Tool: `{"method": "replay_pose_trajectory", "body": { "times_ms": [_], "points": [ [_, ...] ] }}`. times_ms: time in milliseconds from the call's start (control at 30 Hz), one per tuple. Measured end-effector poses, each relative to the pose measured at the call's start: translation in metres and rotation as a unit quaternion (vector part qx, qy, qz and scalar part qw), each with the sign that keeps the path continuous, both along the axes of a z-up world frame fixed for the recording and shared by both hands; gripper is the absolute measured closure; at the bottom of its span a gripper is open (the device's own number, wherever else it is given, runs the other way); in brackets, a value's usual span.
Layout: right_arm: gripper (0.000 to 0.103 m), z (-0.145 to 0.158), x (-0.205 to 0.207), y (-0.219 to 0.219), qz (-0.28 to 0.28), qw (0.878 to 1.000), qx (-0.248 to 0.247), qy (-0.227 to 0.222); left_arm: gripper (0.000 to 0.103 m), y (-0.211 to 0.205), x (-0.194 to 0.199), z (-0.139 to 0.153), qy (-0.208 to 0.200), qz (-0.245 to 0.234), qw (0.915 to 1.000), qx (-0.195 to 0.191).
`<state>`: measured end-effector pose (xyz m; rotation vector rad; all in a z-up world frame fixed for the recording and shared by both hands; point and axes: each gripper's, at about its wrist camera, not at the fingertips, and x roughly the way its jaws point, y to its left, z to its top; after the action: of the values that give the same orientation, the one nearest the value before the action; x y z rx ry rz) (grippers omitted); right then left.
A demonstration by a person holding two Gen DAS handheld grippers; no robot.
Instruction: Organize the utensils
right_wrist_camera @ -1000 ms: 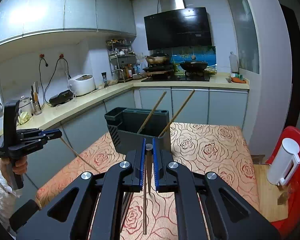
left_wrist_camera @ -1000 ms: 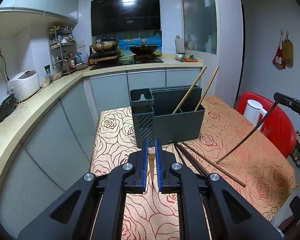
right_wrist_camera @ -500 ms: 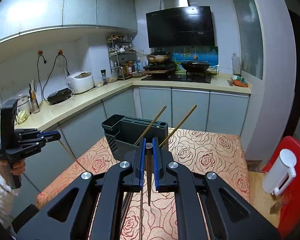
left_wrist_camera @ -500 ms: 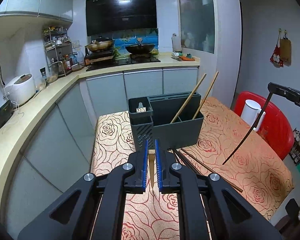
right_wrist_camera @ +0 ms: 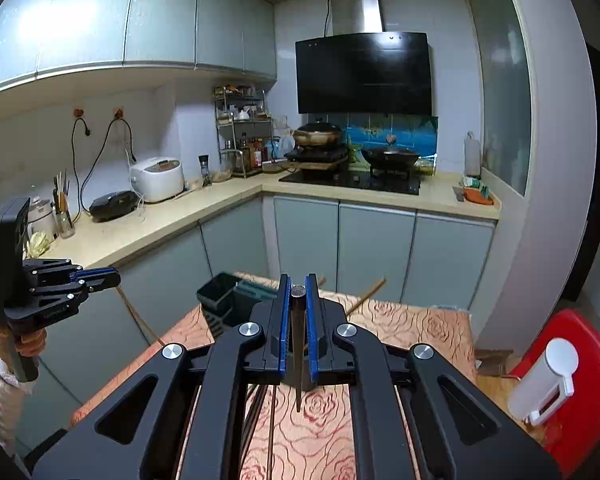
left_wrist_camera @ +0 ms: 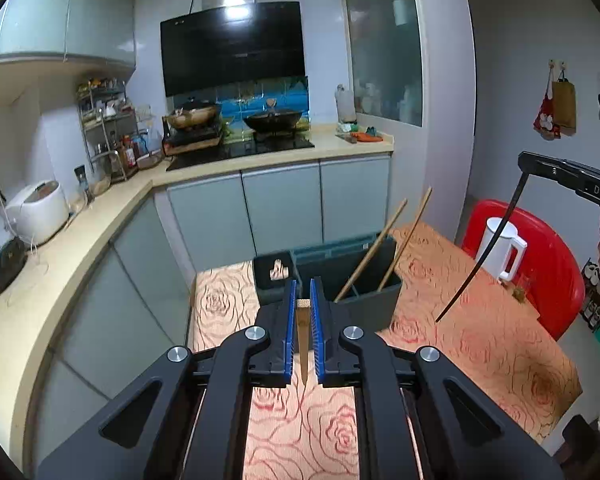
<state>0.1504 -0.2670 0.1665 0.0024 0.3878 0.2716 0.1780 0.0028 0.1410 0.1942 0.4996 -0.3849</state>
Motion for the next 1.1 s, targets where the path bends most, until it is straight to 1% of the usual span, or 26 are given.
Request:
{"method": "replay_pose_trajectory", "body": {
  "times_ms": [200,300,567,733,967,1100],
  "points": [
    [0.095,0.024,0.022,-0.001,-0.007,1.000,0.005,-0.011,0.096,-0.016,0.024,0.028,-0.021,-0.003,0.9997,-0.014],
    [0.095,0.031,0.036,0.001,-0.010,1.000,0.003,-0.018,0.096,-0.024,0.040,0.037,-0.028,0.001,0.9993,-0.024],
    [0.095,0.030,0.070,0.002,-0.018,1.000,0.018,-0.016,0.096,-0.043,0.085,0.037,-0.020,0.016,0.9984,-0.050],
    [0.095,0.018,0.087,0.009,-0.016,1.000,0.012,-0.005,0.096,-0.054,0.107,0.024,-0.008,0.019,0.9990,-0.040],
    [0.095,-0.008,0.110,0.005,-0.018,0.999,0.022,0.030,0.096,-0.061,0.130,-0.011,0.025,0.023,0.9991,-0.026],
    [0.095,-0.023,0.116,0.004,-0.017,0.998,0.028,0.052,0.096,-0.061,0.138,-0.032,0.044,0.024,0.9986,-0.015]
  ]
}}
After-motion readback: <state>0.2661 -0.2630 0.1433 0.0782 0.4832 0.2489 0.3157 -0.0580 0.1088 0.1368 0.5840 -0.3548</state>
